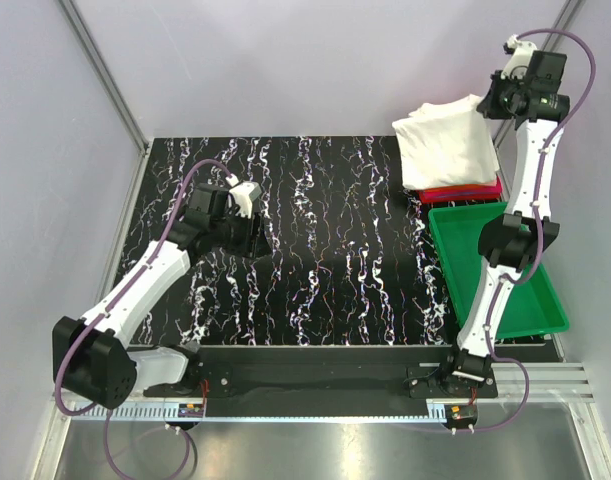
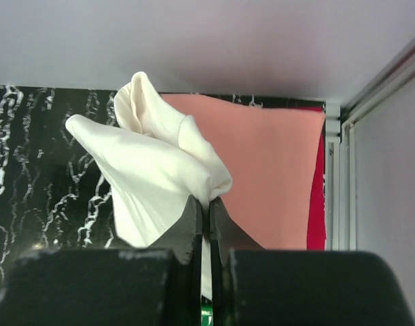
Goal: Fold and stack the t-shirts
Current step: Neatly place the folded tshirt to the corner
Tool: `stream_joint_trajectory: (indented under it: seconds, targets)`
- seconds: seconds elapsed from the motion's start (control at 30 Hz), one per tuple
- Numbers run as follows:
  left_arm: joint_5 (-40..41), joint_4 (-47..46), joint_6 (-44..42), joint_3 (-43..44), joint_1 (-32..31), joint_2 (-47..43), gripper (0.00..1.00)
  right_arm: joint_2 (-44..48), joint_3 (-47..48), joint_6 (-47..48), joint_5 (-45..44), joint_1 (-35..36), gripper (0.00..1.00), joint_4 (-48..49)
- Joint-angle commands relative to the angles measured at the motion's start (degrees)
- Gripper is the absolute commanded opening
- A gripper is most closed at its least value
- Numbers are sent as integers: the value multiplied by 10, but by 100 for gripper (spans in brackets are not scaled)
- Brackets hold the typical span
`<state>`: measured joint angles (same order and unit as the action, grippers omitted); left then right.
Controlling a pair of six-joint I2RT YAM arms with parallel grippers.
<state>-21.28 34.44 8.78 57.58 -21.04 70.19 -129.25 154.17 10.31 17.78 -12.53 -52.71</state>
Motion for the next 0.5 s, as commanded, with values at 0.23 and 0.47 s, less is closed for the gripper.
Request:
stream_joint_trajectory:
  seconds: [0.23, 0.47]
  targets:
    - [-21, -15, -8, -3, 2, 12, 54, -149, 68, -57, 23, -68, 0, 134]
    - [-32, -17, -8, -3, 0, 28, 54, -178, 63, -70, 80, -80, 0, 230]
